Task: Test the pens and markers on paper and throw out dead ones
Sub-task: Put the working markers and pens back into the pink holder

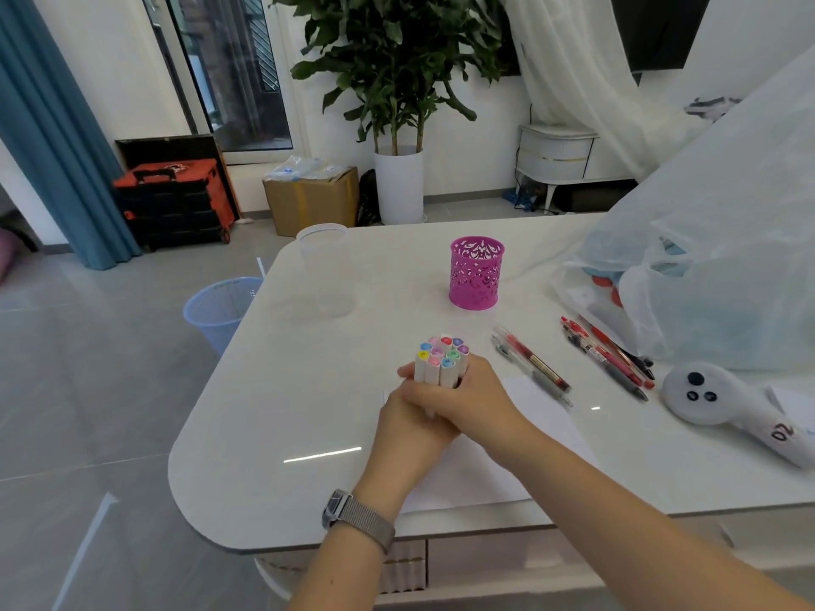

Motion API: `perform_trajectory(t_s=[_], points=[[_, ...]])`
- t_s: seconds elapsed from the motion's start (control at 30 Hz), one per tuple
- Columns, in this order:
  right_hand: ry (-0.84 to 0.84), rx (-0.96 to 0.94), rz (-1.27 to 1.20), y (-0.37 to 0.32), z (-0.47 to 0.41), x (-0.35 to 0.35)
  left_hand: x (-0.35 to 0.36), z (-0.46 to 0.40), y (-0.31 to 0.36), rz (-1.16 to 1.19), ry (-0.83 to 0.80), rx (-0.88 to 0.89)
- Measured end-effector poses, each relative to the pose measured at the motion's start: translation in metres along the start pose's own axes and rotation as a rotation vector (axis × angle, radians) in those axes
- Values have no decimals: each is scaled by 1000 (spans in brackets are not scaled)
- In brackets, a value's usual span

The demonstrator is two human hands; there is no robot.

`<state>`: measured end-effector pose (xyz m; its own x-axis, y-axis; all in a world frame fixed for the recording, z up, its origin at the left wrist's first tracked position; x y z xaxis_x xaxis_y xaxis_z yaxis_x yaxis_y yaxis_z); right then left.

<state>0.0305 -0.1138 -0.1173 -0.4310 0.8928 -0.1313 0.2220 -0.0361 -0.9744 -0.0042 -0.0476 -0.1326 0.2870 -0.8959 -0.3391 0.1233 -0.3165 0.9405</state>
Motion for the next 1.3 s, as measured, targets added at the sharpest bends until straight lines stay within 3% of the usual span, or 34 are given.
perform_trajectory(t_s=[0.13,0.23,0.33,0.43,0.53,0.63,0.77,0.87,0.97,1.1,1.3], points=[[183,107,-179,22,-8,-14,5,-4,-13,-136,13,-64],[396,238,-596,44,-14,-29,1,-8,-2,-264,-67,-19],[568,315,-919,55,-24,-48,-29,-22,7,-224,-38,-37],[573,335,-975,54,-34,-65,-61,-28,4,-71,101,-84],[534,203,-866,30,-59,-90,-64,-32,-9,3,111,-147],[567,13,-714,-8,-105,-124,-58,-41,0,-82,93,-67],[748,-175,-769,-25,-168,-159,-57,-58,1,-72,90,-41],[872,-205,-543,-13,-190,-173,-59,-66,-4,-38,105,-63],[806,-202,-177,1,-200,-170,-58,-71,-4,-33,100,-48],[556,-161,203,14,-215,-154,-61,-78,-8,-14,115,-51],[540,-96,223,26,-222,-147,-64,-84,-11,10,143,-72]])
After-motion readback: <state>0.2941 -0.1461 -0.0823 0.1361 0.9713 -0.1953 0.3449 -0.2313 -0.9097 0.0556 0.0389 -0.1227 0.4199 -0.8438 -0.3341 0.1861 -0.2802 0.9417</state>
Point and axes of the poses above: each hand's wrist, its own z-axis away from the middle knuckle, its own x-axis out of the palm, y = z × x, the point moved 10 cm from there along -z, towards the middle knuckle, and after that the axes turned 7 degrees about -x, right-handed, at the moved point
